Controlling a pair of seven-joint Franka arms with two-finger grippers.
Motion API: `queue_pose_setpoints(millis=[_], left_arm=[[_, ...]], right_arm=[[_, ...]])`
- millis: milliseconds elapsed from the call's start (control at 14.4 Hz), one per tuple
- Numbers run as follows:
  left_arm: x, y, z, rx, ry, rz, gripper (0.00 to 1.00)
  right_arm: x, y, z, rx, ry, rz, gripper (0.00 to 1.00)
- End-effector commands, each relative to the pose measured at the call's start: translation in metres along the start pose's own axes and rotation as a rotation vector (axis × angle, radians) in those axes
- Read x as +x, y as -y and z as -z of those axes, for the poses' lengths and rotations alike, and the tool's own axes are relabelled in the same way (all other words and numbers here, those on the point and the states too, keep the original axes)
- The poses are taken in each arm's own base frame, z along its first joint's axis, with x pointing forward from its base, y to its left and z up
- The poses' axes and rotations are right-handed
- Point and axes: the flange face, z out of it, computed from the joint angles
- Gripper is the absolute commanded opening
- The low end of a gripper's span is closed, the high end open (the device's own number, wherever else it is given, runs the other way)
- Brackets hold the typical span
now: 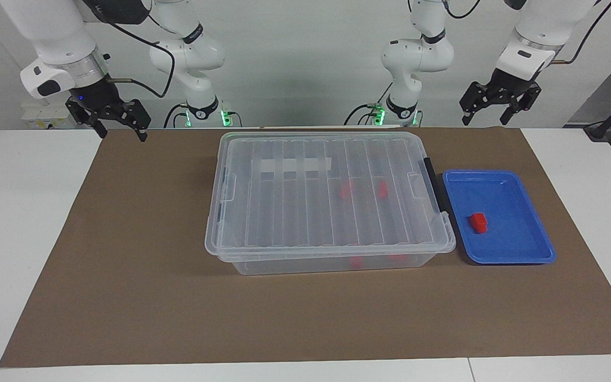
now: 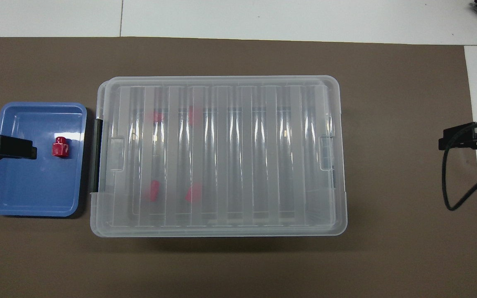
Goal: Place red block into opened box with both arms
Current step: 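Move the right gripper to the lid edge farthest from the left gripper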
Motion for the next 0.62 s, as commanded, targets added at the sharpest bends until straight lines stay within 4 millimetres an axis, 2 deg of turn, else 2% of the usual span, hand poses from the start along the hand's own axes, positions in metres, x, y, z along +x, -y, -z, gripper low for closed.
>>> queue_pose_setpoints(millis=[0,278,347,555], left_arm=[[-0.002,0.002,0.001,-0.011,-0.009,0.000,1.00],[-0.004,0.003,0.000,-0.010,0.005,0.003,1.00],[-0.004,0.003,0.000,-0.010,0.005,0.004,1.00],[-0.004,0.002,0.000,-0.010,0.005,0.000,1.00]], right_arm=[[-0.001,0.001,-0.002,-0.005,-0.002,-0.015,1.00],[-0.001,0.001,-0.003,0.003,-0.004,-0.017,1.00],[0.000,0.004,-0.012,0.007,0.002,-0.014,1.00],[-0.001,0.035,-0.029,0.016,-0.048,0.017,1.00]])
